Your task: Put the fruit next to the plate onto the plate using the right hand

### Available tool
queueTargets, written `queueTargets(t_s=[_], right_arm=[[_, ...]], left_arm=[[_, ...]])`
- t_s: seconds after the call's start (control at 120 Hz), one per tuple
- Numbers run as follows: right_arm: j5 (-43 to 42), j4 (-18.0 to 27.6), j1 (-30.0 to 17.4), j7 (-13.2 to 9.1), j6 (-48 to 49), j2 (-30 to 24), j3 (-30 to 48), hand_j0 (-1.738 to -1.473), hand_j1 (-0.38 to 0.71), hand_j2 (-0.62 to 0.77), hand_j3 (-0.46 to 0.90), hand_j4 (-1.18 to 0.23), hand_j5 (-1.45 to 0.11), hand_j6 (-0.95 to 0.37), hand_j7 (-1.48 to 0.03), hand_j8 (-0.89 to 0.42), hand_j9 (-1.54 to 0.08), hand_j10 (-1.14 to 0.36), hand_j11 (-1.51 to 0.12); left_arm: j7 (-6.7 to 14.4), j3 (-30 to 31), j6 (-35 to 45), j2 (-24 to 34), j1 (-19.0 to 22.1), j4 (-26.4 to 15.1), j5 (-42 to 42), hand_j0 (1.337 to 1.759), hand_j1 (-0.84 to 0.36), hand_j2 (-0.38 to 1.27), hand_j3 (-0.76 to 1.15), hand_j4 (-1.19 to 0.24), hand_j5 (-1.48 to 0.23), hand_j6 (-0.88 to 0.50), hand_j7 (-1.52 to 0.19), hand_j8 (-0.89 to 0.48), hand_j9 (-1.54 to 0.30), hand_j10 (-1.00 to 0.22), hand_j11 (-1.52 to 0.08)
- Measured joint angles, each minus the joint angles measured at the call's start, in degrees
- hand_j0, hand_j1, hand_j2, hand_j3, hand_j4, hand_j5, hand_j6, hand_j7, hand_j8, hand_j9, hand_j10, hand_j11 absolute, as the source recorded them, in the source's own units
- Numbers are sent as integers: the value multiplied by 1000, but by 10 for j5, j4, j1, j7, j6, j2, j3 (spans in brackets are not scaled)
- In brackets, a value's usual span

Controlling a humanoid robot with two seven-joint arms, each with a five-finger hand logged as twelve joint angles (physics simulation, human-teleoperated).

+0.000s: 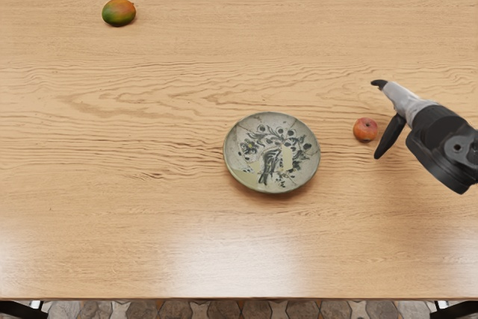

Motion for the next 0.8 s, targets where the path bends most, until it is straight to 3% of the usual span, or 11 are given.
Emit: queueTargets(t_s=[0.383,0.8], right_arm=[[-2,-22,-13,0,-36,27,-2,-1658,-55,-46,0,-249,-321,-251,-320,-250,-321,-249,-321],[-7,-50,-38,0,-54,37,-7,-1658,1,-55,0,-296,-382,-297,-381,-297,-382,-296,-382]], left_arm=[[0,0,0,0,0,0,0,1658,348,-1,0,2,0,3,0,3,0,2,0],[0,0,0,0,0,0,0,1658,348,-1,0,2,0,3,0,3,0,2,0]])
